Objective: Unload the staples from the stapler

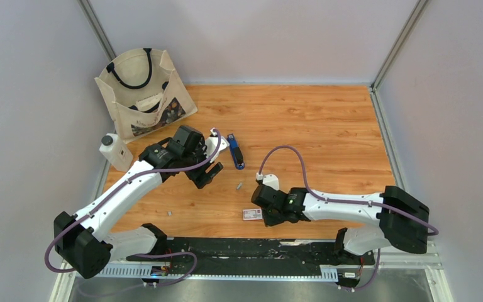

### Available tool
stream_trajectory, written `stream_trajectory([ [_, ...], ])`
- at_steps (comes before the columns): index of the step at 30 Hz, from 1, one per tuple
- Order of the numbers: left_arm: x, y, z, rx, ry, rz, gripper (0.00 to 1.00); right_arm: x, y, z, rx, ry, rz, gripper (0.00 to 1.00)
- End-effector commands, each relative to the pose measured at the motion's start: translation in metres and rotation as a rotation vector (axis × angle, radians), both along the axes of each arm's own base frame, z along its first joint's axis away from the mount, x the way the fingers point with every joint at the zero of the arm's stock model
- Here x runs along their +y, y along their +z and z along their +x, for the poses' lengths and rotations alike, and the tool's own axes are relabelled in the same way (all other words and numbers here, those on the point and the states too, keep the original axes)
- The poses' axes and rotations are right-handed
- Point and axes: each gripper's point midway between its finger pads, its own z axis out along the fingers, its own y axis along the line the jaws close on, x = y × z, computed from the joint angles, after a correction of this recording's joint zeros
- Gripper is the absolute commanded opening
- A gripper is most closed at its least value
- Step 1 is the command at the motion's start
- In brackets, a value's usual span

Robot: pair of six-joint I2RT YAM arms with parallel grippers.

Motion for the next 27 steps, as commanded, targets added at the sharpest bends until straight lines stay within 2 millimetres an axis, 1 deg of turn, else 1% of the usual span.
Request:
stream_trajectory([
  [1,-0.002,0.004,0.003,-0.007,0.0,-0.014,0.8,0.011,-0.001,0.002,-0.004,0.046,0.007,0.02],
  [9,-0.002,0.003,0.002,-0.007,-0.002,-0.014,0.8,0.015,-0.003,0.007,-0.013,0.067,-0.015,0.03],
  [16,-0.002,0.002,0.001,-0.006,-0.003,-0.013,0.8,0.014,-0.003,0.015,-0.018,0.068,-0.019,0.03],
  [24,-0.003,0.002,0.0,-0.002,-0.008,-0.019,0.8,0.014,-0.008,0.016,-0.008,0.072,-0.024,0.03],
  [27,-0.002,0.001,0.0,0.001,-0.007,-0.016,0.8,0.016,-0.005,0.015,-0.008,0.083,-0.017,0.02],
])
